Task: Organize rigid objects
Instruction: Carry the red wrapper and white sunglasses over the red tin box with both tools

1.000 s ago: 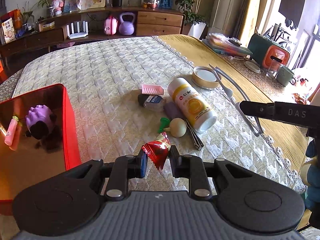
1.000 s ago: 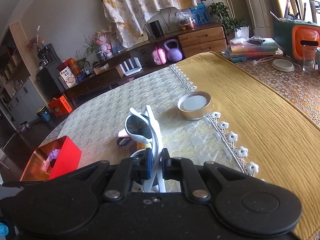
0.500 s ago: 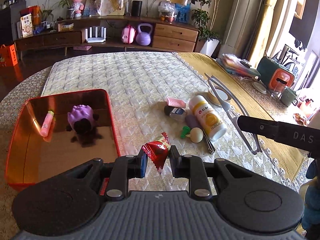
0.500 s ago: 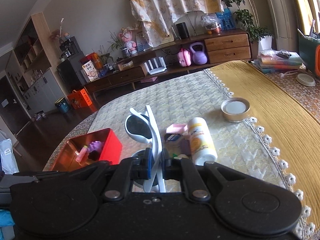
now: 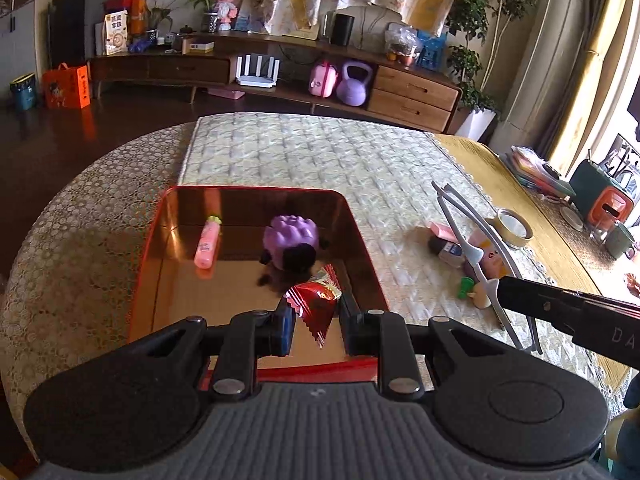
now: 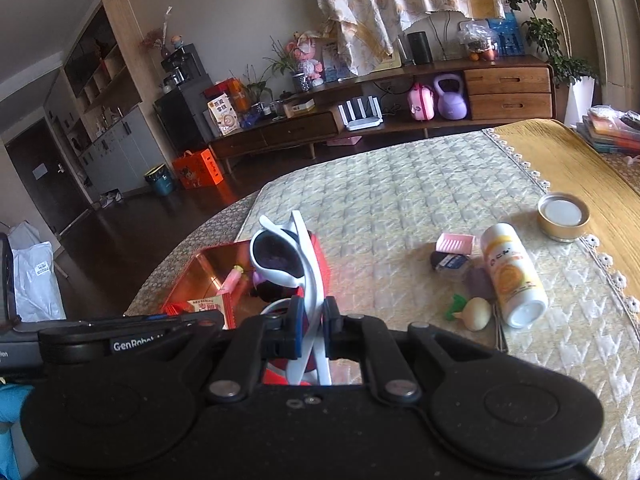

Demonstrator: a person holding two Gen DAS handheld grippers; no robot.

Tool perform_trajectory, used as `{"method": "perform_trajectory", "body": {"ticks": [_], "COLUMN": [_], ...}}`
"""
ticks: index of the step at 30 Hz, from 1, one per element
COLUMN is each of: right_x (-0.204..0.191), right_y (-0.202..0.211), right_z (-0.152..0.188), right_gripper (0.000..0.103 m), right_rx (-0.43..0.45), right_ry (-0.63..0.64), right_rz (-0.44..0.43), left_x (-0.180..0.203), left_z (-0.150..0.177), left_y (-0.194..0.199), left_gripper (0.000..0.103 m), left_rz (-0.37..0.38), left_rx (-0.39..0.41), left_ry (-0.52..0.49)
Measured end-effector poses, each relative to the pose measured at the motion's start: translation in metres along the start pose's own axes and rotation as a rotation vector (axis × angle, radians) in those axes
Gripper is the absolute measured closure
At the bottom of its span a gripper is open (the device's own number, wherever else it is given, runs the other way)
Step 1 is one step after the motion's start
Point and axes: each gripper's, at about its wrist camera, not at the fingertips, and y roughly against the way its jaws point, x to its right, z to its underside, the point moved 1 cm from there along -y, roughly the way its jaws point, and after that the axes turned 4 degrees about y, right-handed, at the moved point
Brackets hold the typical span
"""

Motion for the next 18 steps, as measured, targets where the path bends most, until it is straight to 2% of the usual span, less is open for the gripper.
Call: {"method": "perform_trajectory", "body": {"ticks": [9,18], "right_x": [-0.036,-0.06], "right_y": [-0.029,-0.062], "right_z": [0.001,0.002], "right_gripper": [0.094,0.094], "right_rx": [-0.071,-0.128], "right_ry": [0.101,0.194], "right_rz": [-0.02,-0.022], "left_x": [-0.04,-0.062], "left_z": [-0.022,-0.049], "left_y": [-0.018,-0.045], "left_gripper": [0.08,0.08], "left_rz": [-0.077,-0.133], "left_rx": [0.016,0.026], "left_ry": [0.024,0.024]}}
